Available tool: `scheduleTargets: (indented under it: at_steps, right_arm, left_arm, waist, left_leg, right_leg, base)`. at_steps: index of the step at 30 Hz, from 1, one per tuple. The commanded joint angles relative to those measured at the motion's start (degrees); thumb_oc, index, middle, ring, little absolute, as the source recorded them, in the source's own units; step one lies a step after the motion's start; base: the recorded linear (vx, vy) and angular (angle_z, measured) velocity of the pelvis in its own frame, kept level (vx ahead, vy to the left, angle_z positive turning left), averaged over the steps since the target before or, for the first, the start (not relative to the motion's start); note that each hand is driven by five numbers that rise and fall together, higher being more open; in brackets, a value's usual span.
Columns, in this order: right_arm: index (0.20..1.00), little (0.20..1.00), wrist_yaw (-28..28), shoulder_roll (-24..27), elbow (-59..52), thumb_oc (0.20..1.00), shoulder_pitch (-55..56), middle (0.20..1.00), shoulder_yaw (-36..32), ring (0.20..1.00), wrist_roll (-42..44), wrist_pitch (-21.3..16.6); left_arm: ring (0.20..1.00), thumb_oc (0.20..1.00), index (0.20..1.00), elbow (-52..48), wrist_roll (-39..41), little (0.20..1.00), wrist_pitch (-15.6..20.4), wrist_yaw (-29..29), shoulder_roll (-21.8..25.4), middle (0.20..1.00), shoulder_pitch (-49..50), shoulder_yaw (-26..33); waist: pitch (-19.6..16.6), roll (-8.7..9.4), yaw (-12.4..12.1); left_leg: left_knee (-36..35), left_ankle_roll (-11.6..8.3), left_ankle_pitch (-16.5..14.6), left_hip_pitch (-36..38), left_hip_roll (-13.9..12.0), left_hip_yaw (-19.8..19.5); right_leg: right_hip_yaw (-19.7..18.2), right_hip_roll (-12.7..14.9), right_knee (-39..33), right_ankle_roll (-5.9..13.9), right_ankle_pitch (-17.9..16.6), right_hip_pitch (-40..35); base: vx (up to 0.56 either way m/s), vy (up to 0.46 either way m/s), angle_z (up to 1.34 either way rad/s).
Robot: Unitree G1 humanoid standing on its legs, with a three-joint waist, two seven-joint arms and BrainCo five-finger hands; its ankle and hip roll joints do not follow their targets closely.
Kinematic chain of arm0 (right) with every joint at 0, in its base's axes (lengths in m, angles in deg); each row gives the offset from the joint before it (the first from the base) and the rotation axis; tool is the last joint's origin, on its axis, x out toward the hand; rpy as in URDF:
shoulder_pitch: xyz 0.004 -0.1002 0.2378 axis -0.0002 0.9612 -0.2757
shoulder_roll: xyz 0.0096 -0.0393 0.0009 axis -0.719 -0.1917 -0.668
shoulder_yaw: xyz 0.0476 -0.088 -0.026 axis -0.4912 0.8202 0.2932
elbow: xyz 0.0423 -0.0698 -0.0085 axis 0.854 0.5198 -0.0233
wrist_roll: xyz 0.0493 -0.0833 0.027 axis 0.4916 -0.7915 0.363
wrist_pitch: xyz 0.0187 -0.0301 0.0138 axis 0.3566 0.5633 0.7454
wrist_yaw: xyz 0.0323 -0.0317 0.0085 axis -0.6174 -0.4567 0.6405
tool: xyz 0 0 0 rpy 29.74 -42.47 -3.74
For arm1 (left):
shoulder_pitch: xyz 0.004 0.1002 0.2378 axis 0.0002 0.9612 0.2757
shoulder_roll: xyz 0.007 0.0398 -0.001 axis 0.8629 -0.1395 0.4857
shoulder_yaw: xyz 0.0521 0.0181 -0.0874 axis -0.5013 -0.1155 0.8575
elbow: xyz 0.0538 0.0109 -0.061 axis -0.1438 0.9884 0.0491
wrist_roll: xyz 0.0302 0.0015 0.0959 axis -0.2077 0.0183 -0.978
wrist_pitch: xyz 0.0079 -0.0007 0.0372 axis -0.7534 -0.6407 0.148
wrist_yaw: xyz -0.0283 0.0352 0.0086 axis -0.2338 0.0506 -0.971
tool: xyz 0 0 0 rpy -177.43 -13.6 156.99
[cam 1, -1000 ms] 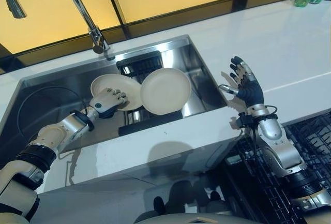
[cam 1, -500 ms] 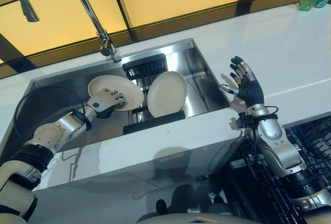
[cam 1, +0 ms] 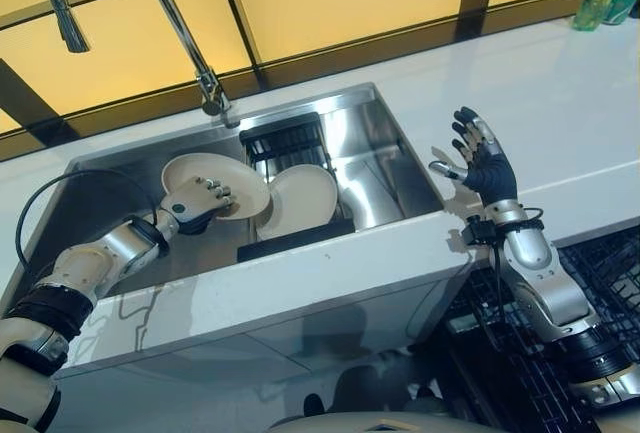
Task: Pick up plates and place into dishwasher.
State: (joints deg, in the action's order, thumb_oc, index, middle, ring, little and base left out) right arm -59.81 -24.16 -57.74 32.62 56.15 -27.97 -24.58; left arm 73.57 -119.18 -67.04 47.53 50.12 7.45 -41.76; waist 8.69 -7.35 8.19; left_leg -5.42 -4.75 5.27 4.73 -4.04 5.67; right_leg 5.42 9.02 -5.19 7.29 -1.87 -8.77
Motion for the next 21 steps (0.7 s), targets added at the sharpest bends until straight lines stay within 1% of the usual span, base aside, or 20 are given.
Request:
scheduleTargets:
  at_steps: [1, 3, 4, 6, 10, 12, 14, 16, 19, 21]
  right_arm:
    - [1.000, 1.000, 0.55, 0.01, -3.54, 1.000, -0.18, 1.000, -2.57, 1.000, 0.06, -5.07]
    - [1.000, 1.000, 1.83, -0.60, -3.85, 1.000, 0.28, 1.000, -3.13, 1.000, -1.30, -5.97]
    - [1.000, 1.000, 2.49, -0.64, -4.13, 1.000, 0.18, 1.000, -3.44, 1.000, -1.91, -6.30]
    - [1.000, 1.000, 3.71, -0.41, -4.98, 1.000, -1.14, 1.000, -3.64, 1.000, -3.47, -6.69]
    - [1.000, 1.000, 6.30, 0.03, -6.83, 1.000, -4.61, 1.000, -3.21, 1.000, -6.43, -7.10]
    - [1.000, 1.000, 8.03, 0.93, -8.48, 1.000, -6.23, 1.000, -3.34, 1.000, -6.87, -6.53]
    - [1.000, 1.000, 10.82, 1.99, -9.39, 1.000, -7.49, 1.000, -3.22, 1.000, -8.22, -6.99]
    - [1.000, 1.000, 12.89, 3.33, -10.39, 1.000, -8.78, 1.000, -3.11, 1.000, -8.93, -6.95]
    - [1.000, 1.000, 15.67, 5.25, -11.37, 1.000, -11.15, 1.000, -2.73, 1.000, -9.54, -6.95]
    - [1.000, 1.000, 17.00, 6.08, -11.74, 1.000, -12.53, 1.000, -2.39, 1.000, -10.14, -7.25]
  left_arm:
    - [0.200, 0.200, 0.200, -0.36, 7.15, 0.200, -1.49, 8.47, 7.45, 0.200, -1.61, 5.25]
    - [0.200, 0.200, 0.200, -3.60, 10.47, 0.200, 0.89, 10.32, 6.93, 0.200, -1.20, 7.23]
    - [0.200, 0.200, 0.200, -5.94, 12.99, 0.200, 2.16, 10.09, 6.31, 0.200, -0.96, 8.31]
    - [0.200, 0.200, 0.200, -10.83, 17.61, 0.200, 4.56, 8.37, 4.47, 0.200, -1.06, 10.32]
    - [0.200, 0.200, 0.200, -19.51, 25.01, 0.200, 6.86, 2.11, 0.32, 0.200, -0.82, 13.36]
    - [0.200, 0.200, 0.200, -23.65, 30.33, 0.200, 7.63, -2.26, -1.45, 0.200, -0.41, 14.76]
    - [0.200, 0.200, 0.200, -26.65, 36.95, 0.200, 8.22, -7.44, -2.61, 0.200, -0.34, 15.79]
    - [0.200, 0.200, 0.200, -29.47, 41.76, 0.200, 8.41, -11.52, -3.83, 0.200, -0.60, 16.47]
    - [0.200, 0.200, 0.200, -33.20, 51.63, 0.200, 7.72, -20.00, -5.39, 0.200, -1.33, 16.93]
    - [0.200, 0.200, 0.200, -35.63, 56.86, 0.200, 7.00, -25.95, -6.31, 0.200, -2.13, 16.59]
  waist:
    - [-2.32, 3.55, -4.13]
    - [-2.83, 3.97, -4.63]
    - [-3.11, 4.24, -4.89]
    - [-3.49, 4.82, -5.46]
    - [-4.52, 5.83, -6.46]
    - [-5.15, 6.41, -6.85]
    - [-5.59, 6.85, -7.12]
    - [-5.93, 7.27, -7.35]
    - [-6.36, 7.74, -7.66]
    - [-6.54, 7.93, -7.81]
  left_leg:
    - [0.57, 0.15, -6.39, 1.29, -0.08, -0.07]
    - [0.54, 0.17, -6.46, 1.27, -0.17, -0.24]
    - [0.53, 0.15, -6.49, 1.31, -0.25, -0.35]
    - [0.57, 0.15, -6.61, 1.40, -0.35, -0.65]
    - [0.55, 0.09, -6.96, 1.60, -0.46, -1.07]
    - [0.55, 0.08, -7.07, 1.71, -0.55, -1.14]
    - [0.65, 0.05, -7.07, 1.82, -0.73, -1.17]
    - [0.69, 0.04, -7.08, 1.89, -0.87, -1.16]
    - [0.77, 0.06, -7.12, 2.09, -0.99, -1.23]
    - [0.78, 0.02, -7.20, 2.20, -1.03, -1.35]
  right_leg:
    - [0.03, 4.31, 1.89, 3.84, -0.48, 4.92]
    - [0.35, 4.14, 1.72, 3.83, -0.46, 4.68]
    - [0.54, 4.07, 1.70, 3.82, -0.45, 4.57]
    - [0.90, 3.89, 1.66, 3.71, -0.33, 4.26]
    - [1.16, 3.53, 1.48, 3.63, -0.06, 3.78]
    - [1.04, 3.30, 1.39, 3.56, 0.09, 3.57]
    - [0.95, 3.06, 1.41, 3.51, 0.17, 3.42]
    - [0.91, 2.82, 1.37, 3.41, 0.26, 3.29]
    - [0.82, 2.40, 1.33, 3.18, 0.44, 2.97]
    - [0.82, 2.23, 1.28, 3.09, 0.48, 2.83]
  base:
    - [-0.03, -0.043, 0.07]
    - [-0.02, -0.049, 0.06]
    - [-0.01, -0.054, 0.08]
    - [-0.01, -0.052, 0.12]
    - [-0.02, -0.046, 0.08]
    - [-0.01, -0.045, 0.03]
    - [-0.02, -0.048, 0.03]
    - [-0.02, -0.044, 0.00]
    - [-0.02, -0.040, 0.00]
    - [-0.02, -0.042, 0.00]
